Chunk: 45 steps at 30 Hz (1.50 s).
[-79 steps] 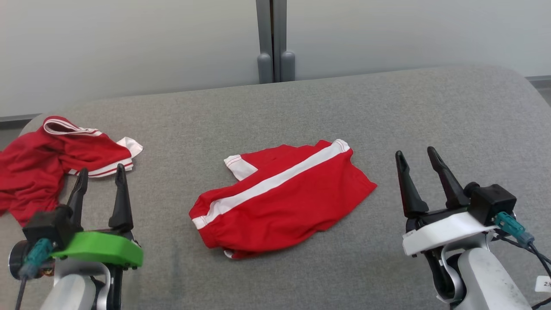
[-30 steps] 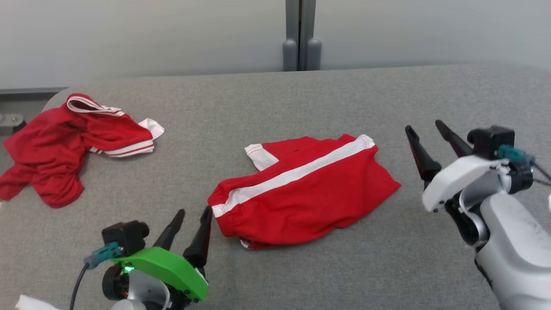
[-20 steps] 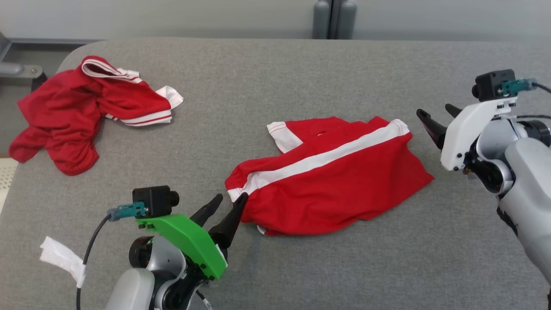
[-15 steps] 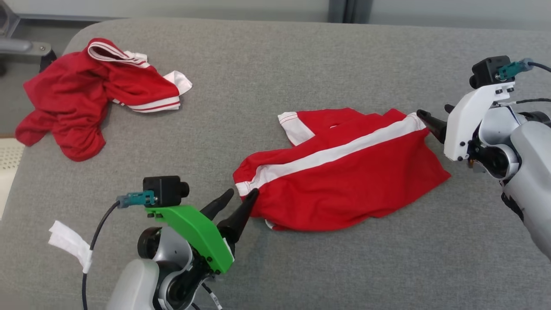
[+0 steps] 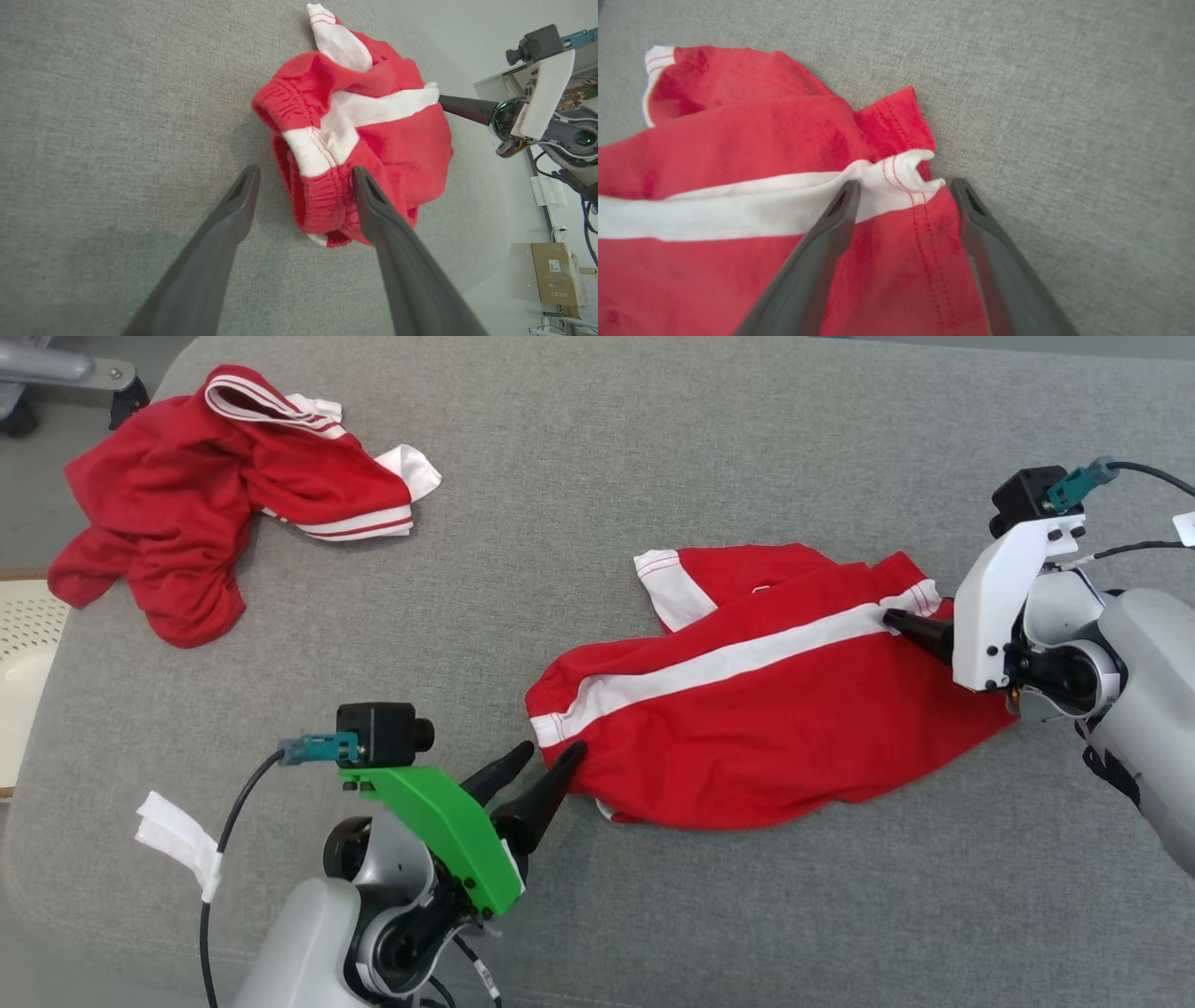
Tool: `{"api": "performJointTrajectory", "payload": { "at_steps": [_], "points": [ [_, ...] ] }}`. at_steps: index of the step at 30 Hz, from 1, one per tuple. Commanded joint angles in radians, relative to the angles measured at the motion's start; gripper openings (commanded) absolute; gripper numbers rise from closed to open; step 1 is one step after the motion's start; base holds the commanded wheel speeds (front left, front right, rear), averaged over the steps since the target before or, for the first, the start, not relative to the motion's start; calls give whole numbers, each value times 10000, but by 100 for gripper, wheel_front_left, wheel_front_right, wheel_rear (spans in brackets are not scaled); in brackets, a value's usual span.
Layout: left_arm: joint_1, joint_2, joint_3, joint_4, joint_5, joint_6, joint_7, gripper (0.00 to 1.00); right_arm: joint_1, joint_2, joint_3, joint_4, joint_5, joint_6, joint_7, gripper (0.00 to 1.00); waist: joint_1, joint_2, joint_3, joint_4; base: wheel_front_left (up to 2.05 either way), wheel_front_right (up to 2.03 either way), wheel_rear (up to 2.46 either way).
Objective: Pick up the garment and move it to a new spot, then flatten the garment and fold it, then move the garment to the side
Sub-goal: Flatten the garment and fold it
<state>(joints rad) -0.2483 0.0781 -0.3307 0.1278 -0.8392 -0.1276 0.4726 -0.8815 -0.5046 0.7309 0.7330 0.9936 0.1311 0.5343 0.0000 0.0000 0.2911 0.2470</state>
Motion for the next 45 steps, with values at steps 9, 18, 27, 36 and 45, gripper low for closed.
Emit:
{"api": "performJointTrajectory", "payload": {
  "at_steps": [9, 18, 27, 36, 45],
  "points": [
    [-657, 244, -449, 317, -598, -46, -418, 99, -122, -205, 969, -237, 925, -5, -399, 0, 0, 0, 127, -167, 0, 0, 0],
    [-579, 732, -527, 492, -620, -43, -1249, 0, -50, -407, 1692, -820, 1674, -5, -2222, 0, 0, 0, -467, -375, 0, 0, 0],
    [-68, 1425, -65, -256, -767, 50, -1355, 0, 604, -709, 1629, -2028, 3233, -5, -4188, 0, 0, 0, -1407, -740, 0, 0, 0],
    [-1317, 2452, 167, -1059, -692, 168, -291, 0, 753, -1148, 1401, -3236, 4234, -5, -5469, 0, 0, 0, -1287, -1257, 0, 0, 0],
    [-5383, 2594, 40, 1273, -644, 43, 800, 0, -1633, -463, 1190, -2033, 4054, -3, -5588, 0, 0, 0, 480, -1823, 0, 0, 0]
  ]
}}
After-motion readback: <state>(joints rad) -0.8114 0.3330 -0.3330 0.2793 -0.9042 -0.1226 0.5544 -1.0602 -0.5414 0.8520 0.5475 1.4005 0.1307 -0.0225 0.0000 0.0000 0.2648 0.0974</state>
